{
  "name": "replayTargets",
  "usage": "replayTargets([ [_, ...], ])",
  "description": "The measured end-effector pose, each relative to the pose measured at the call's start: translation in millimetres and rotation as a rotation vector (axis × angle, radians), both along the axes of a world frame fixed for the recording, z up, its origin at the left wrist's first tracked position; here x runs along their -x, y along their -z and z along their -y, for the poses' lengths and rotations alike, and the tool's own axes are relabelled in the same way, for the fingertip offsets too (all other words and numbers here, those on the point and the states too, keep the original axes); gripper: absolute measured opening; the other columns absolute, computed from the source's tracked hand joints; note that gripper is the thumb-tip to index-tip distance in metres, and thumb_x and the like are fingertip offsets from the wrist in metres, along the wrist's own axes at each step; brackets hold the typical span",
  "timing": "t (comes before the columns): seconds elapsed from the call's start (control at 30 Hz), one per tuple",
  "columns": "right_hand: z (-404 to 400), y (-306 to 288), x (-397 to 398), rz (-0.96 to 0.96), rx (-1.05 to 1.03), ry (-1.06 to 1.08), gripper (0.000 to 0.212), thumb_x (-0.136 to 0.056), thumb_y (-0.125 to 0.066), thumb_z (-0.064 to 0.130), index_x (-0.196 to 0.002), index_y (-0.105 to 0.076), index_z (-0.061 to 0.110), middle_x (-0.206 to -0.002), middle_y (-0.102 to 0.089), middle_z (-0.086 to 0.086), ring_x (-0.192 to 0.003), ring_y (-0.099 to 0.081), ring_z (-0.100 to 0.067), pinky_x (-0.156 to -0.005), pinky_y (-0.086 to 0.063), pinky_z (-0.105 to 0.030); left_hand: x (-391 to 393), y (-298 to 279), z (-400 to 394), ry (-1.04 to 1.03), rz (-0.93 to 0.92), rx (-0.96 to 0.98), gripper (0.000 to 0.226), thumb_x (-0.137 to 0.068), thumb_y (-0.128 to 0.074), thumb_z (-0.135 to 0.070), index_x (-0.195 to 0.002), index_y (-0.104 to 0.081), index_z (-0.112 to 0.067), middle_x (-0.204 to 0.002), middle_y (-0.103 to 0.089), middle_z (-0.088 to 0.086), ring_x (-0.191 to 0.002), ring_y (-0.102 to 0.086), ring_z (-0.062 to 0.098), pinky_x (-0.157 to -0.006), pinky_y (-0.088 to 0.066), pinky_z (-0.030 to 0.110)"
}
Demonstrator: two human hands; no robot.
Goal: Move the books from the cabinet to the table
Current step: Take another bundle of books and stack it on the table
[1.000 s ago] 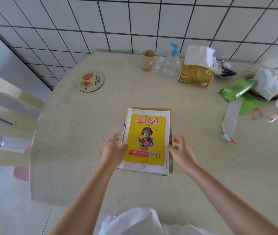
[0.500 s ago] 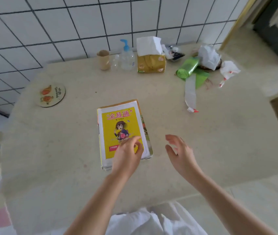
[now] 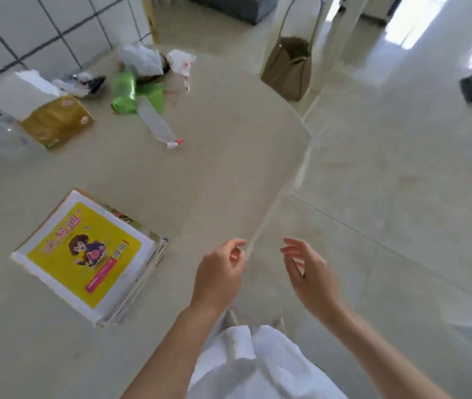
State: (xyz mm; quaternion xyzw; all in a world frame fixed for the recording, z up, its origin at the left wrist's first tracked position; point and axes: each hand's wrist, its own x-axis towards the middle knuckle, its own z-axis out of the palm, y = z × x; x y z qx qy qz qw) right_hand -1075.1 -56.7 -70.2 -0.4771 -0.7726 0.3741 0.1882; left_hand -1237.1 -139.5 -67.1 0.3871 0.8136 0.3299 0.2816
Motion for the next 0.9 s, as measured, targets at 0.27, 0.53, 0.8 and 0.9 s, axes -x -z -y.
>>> replayTargets([
  [0.27, 48.3, -2.2, -153.8, 0.049, 0.072, 0.351, 0.031, -0.092, -0.056, 0.009, -0.122, -0.057, 0.012, -0.101, -0.067, 0.005, -0.094, -0.064, -0.008, -0.087, -0.05, -0.028, -107.4, 4.1, -20.9, 0.465, -0.054, 0.036, 0.021, -0.088, -0.062, -0.019, -0.108, -0.07, -0.023, -0.082, -0.071, -0.006, -0.078, -0.066, 0.011, -0.076, -0.051, 0.028],
  [0.53, 147.2, 3.5, -355.7, 0.12, 0.167, 0.678, 0.035, -0.091, -0.056, 0.011, -0.126, -0.054, 0.015, -0.109, -0.065, 0.005, -0.103, -0.06, -0.008, -0.087, -0.041, -0.017, -296.0, 31.8, -11.9, 0.856, 0.105, 0.075, 0.027, -0.086, -0.068, -0.011, -0.1, -0.067, -0.034, -0.078, -0.072, -0.008, -0.072, -0.067, 0.008, -0.074, -0.055, 0.027],
  [0.8, 234.3, -3.9, -539.6, 0.237, 0.223, 0.937, 0.037, -0.094, -0.052, 0.016, -0.13, -0.05, 0.013, -0.119, -0.06, 0.001, -0.114, -0.055, -0.013, -0.091, -0.034, -0.014, -502.5, 47.0, 17.5, 1.302, 0.086, 0.137, 0.043, -0.083, -0.071, -0.009, -0.098, -0.06, -0.048, -0.078, -0.067, -0.026, -0.074, -0.065, 0.0, -0.074, -0.053, 0.017],
  [0.9, 247.3, -6.8, -590.3, 0.219, 0.234, 1.077, 0.038, -0.094, -0.053, 0.017, -0.131, -0.05, 0.013, -0.12, -0.06, 0.0, -0.115, -0.054, -0.015, -0.093, -0.037, -0.018, -568.2, 43.8, 14.8, 1.445, 0.088, 0.171, 0.031, -0.085, -0.068, -0.015, -0.108, -0.067, -0.035, -0.08, -0.068, -0.021, -0.077, -0.065, 0.001, -0.079, -0.054, 0.022],
])
